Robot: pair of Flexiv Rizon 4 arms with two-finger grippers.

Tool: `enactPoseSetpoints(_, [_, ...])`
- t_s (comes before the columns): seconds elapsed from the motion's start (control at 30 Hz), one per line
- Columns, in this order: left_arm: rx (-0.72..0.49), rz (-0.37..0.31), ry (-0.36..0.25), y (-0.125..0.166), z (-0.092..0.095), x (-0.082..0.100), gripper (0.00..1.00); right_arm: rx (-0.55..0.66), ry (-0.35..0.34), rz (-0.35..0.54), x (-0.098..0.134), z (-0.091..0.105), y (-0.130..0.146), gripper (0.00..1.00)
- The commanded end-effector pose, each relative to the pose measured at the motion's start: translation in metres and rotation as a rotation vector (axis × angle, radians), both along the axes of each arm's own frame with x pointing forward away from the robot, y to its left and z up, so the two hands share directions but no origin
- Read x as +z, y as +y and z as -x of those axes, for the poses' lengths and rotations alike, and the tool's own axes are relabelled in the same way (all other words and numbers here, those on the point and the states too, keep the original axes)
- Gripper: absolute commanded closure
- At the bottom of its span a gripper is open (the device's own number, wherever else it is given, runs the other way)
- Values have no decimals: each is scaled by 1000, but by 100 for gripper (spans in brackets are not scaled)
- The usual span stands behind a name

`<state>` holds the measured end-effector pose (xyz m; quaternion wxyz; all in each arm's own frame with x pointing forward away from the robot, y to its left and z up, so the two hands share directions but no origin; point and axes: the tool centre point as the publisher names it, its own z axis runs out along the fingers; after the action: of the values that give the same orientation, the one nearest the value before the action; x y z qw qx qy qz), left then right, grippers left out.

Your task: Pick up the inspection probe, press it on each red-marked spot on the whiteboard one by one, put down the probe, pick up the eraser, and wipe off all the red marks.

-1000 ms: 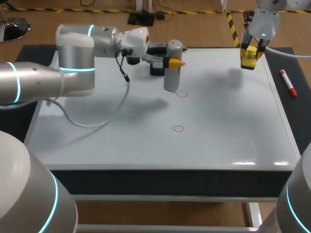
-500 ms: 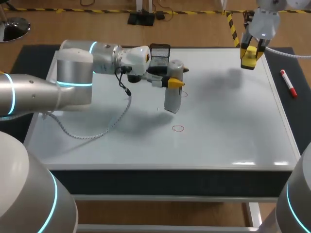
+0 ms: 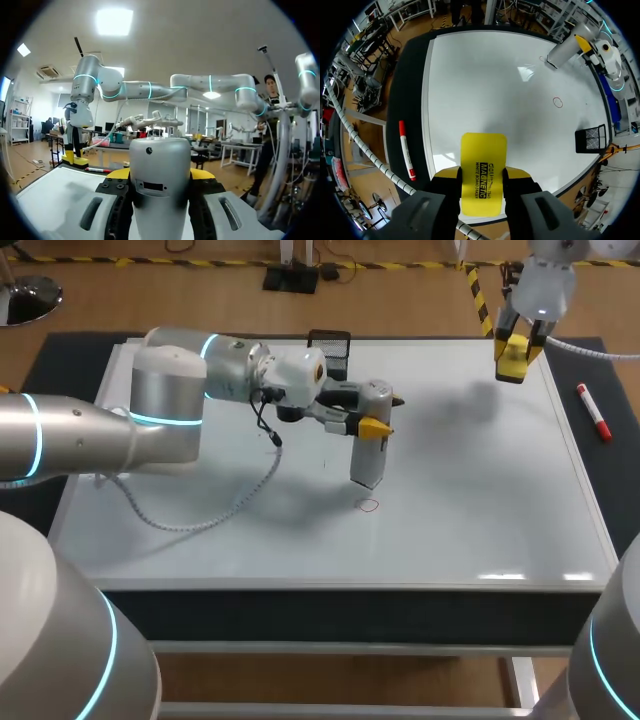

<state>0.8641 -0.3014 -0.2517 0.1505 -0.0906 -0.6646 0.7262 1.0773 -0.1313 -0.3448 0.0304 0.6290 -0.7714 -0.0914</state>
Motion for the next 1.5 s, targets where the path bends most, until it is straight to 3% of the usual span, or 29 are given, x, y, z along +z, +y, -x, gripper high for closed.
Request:
enactPoseSetpoints(0.03, [11, 2, -16, 4, -14, 3, 100, 3, 3, 3, 1, -2, -1, 100])
enactPoseSetpoints(0.33, [49, 11, -54, 12, -64, 1, 100, 3, 3, 3, 1, -2, -1, 100])
enactPoseSetpoints(0.63, [21, 16, -56, -3, -97, -6, 100, 3, 3, 3, 1, -2, -1, 100])
enactPoseSetpoints(1.03, [2, 26, -64, -21, -126, -10, 100, 3, 3, 3, 1, -2, -1, 100])
enactPoseSetpoints(1.5, [7, 16, -30, -24, -133, -25, 100, 3, 3, 3, 1, -2, -1, 100])
